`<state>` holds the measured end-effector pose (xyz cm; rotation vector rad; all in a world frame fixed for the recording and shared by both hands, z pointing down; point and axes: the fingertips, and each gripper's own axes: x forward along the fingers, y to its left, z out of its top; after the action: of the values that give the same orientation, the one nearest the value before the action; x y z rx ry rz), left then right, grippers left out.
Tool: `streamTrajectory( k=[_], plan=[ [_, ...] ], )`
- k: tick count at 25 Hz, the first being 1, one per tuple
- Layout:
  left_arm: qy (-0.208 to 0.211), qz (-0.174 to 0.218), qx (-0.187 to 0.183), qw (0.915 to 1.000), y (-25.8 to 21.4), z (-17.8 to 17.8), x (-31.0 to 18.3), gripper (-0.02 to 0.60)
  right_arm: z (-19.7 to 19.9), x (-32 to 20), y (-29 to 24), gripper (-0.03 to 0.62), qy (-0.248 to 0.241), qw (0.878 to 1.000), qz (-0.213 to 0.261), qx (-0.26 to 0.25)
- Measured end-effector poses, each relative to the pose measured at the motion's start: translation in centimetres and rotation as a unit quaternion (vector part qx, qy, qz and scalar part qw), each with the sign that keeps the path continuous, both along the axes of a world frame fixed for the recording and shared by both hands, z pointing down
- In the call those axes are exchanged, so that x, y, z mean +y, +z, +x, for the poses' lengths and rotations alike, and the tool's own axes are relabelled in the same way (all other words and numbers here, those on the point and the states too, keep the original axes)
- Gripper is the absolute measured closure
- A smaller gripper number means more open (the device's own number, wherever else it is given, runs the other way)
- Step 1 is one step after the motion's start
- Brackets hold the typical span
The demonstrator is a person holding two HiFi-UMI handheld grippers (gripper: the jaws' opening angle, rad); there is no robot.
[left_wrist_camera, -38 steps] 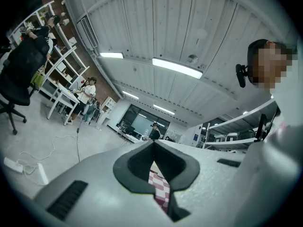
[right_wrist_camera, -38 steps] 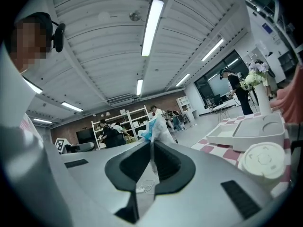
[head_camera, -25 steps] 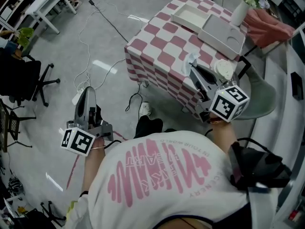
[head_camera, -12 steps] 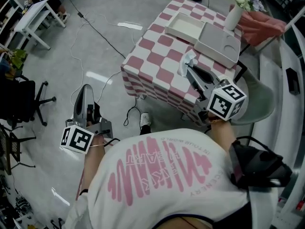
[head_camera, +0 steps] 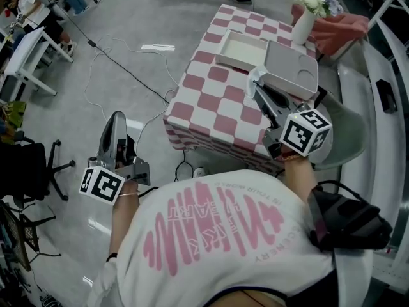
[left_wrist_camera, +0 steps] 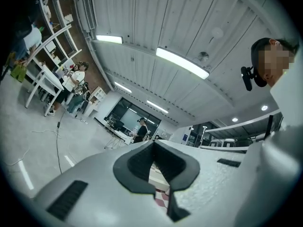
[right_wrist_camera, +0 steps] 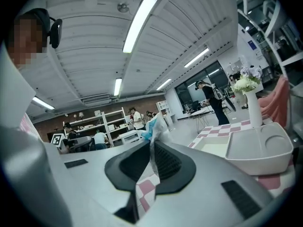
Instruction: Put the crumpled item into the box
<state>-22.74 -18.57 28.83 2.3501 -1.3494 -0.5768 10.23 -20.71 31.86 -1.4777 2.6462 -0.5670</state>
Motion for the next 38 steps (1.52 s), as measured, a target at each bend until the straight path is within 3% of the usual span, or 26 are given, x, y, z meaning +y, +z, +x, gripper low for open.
streamTrajectory(
  k=[5, 12, 20, 27, 34, 38],
  plan=[
    [0.019, -0.004, 0.007, 0.9998, 0.8, -1.7, -4.2, 0.574, 0.7, -3.3, 1.1, 0.566, 0.046, 0.999, -0.013, -0.009],
    [0.011, -0.023, 0.032, 0.9992, 2.6, -5.1, -9.9, 0.574, 1.7, -8.6, 2.2, 0.566, 0.096, 0.994, -0.027, -0.038],
    [0.032, -0.056, 0.021, 0.9977, 5.4, -6.2, -15.0, 0.574, 3.1, -14.1, 4.4, 0.565, 0.137, 0.989, -0.051, -0.002],
    [0.047, -0.092, 0.018, 0.9944, 8.7, -6.1, -16.0, 0.574, 5.4, -18.2, 7.7, 0.565, 0.166, 0.982, -0.094, 0.004],
    [0.018, -0.128, 0.031, 0.9911, 12.0, -8.7, -15.3, 0.574, 6.6, -22.8, 9.9, 0.565, 0.162, 0.974, -0.125, 0.101],
    [0.002, -0.161, 0.034, 0.9864, 14.0, -9.6, -14.2, 0.574, 7.7, -25.0, 12.0, 0.565, 0.17, 0.962, -0.149, 0.156]
  ],
)
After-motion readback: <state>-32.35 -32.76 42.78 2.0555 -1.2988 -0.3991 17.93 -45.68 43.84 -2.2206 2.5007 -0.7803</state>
